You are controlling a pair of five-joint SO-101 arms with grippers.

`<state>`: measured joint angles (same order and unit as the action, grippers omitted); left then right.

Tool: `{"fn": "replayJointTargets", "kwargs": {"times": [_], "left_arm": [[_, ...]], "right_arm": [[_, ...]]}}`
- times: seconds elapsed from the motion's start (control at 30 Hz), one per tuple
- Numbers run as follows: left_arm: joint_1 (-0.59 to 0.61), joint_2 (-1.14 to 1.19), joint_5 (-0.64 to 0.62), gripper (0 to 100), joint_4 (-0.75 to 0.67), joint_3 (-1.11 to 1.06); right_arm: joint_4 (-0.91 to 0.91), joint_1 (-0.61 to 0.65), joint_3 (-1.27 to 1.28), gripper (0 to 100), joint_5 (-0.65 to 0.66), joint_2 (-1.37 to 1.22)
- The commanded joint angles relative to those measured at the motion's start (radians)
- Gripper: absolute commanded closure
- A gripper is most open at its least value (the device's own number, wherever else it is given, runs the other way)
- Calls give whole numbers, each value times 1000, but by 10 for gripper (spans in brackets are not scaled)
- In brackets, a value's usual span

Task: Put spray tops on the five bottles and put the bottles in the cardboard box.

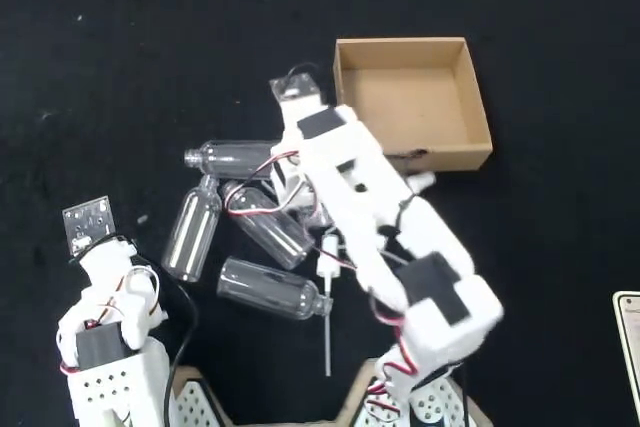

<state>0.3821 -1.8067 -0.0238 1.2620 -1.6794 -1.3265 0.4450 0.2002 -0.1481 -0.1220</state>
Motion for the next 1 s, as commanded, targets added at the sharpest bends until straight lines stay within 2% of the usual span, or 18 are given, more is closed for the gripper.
{"fn": "replayJointTargets", "kwargs": {"times": [0.0, 0.2, 0.3, 0.43, 0.53, 0.67, 0.8, 0.97], "left_arm": [[1, -3, -9, 970, 6, -19], [1, -3, -9, 970, 6, -19], [1, -3, -9, 970, 6, -19], [1, -3, -9, 970, 6, -19], [1, -3, -9, 970, 6, -19], [1, -3, -9, 970, 6, -19], [1, -3, -9, 970, 6, -19], [1, -3, -9, 970, 6, -19]], "right_arm": [[-115, -72, -44, 850, 68, 216], [-333, -265, -87, 850, 249, 472], [-416, -443, -107, 850, 364, 558], [-430, -764, -50, 850, 565, 618], [-374, -988, 54, 850, 723, 619], [-204, -1191, 251, 850, 858, 621], [28, -1293, 489, 850, 907, 621], [242, -1341, 693, 849, 944, 621]]}}
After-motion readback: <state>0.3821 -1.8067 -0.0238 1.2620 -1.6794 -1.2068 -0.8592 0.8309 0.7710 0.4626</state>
